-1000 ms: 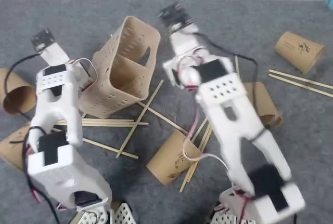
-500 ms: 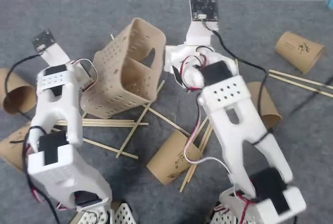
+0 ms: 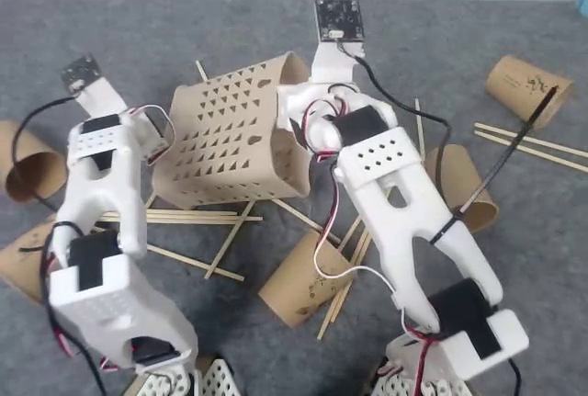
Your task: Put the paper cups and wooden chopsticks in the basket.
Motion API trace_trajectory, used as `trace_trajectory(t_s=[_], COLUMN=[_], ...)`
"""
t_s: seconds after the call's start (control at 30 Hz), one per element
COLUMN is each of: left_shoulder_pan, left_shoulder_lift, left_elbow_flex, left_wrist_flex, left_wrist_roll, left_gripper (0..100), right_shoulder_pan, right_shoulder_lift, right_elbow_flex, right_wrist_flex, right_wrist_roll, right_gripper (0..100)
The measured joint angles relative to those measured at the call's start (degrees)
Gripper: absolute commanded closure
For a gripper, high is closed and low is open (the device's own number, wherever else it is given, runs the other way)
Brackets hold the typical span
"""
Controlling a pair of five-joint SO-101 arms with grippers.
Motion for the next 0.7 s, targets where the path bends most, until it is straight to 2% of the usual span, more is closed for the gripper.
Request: trace_trajectory(t_s=[0.2,0.43,0.57,0.7], left_shoulder_pan=[0.0,-2.46,-6.59,-8.79], left_shoulder_lift=[0.0,0.0,0.0,0.0], left_elbow_flex=[0.0,0.0,-1.05,-1.41], left_wrist_flex=[0.0,0.0,0.0,0.0], left_wrist_roll=[0.0,1.93,7.21,9.41], left_gripper=[99,99,99,99], right_shoulder_pan=[-1.76,-9.49,-13.63,-16.09], right_shoulder_lift=[0.09,0.97,3.25,6.59], right_elbow_flex=[0.0,0.0,-0.7,-3.52], right_wrist_flex=[-1.67,-7.91,-11.34,-12.57], right_wrist_roll=[0.0,0.18,5.45,9.76], right_gripper=[83.9,84.0,84.0,83.9])
